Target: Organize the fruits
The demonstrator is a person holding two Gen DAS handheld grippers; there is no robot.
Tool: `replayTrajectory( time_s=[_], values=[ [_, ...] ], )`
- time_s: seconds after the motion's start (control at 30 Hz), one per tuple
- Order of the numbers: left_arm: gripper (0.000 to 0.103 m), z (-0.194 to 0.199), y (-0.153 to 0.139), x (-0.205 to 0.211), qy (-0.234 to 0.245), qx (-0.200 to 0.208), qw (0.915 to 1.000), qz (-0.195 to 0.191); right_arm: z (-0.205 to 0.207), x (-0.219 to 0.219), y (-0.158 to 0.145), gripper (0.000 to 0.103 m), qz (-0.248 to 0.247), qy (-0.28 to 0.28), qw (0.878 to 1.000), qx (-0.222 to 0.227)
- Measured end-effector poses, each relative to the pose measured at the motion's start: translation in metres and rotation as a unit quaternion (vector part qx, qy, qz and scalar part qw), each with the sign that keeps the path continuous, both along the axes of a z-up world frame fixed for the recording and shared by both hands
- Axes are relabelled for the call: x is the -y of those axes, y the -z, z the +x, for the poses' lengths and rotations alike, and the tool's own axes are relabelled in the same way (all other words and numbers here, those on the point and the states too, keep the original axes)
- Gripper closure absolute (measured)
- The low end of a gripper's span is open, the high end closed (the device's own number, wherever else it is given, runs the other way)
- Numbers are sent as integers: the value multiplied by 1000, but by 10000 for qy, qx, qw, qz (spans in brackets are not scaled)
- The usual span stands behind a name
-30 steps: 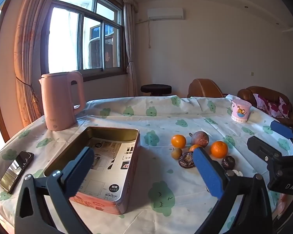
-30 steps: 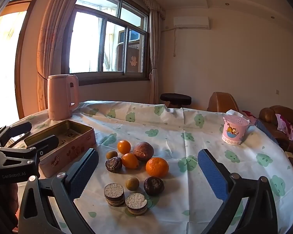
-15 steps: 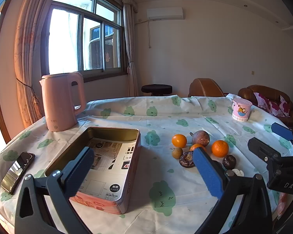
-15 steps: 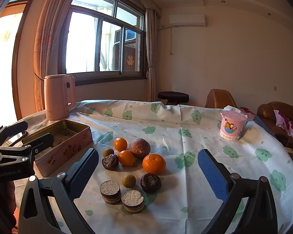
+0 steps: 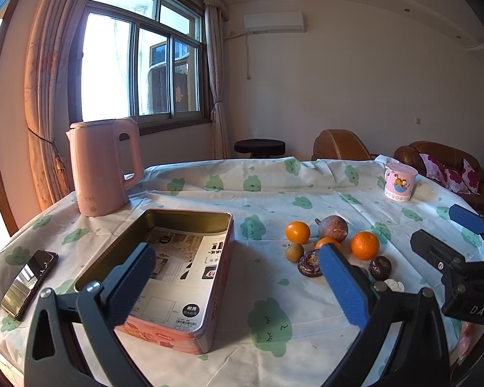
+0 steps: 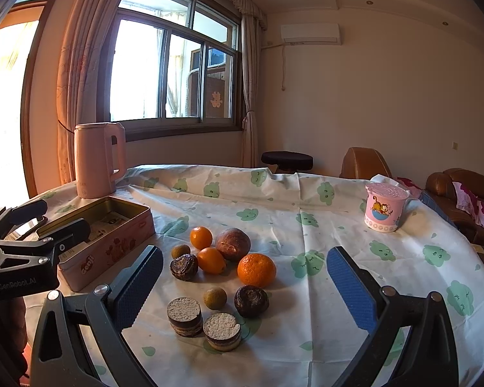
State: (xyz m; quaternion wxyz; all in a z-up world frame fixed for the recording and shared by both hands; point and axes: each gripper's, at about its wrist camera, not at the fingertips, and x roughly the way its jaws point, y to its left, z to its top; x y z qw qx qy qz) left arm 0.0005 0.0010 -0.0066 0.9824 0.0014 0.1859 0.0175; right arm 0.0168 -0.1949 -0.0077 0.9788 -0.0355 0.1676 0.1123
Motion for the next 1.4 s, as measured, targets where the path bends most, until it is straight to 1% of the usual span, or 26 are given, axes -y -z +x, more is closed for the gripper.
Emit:
replayTrajectory(
  time_s=[1.03, 1.4],
  values=[
    [0, 0, 1, -1, -2, -8, 10000, 4, 0, -6, 3, 1, -53, -40, 10000, -18],
    [0, -1, 9, -7, 1, -37, 10000, -1, 1, -5, 5, 1, -43, -27, 10000, -45]
  ],
)
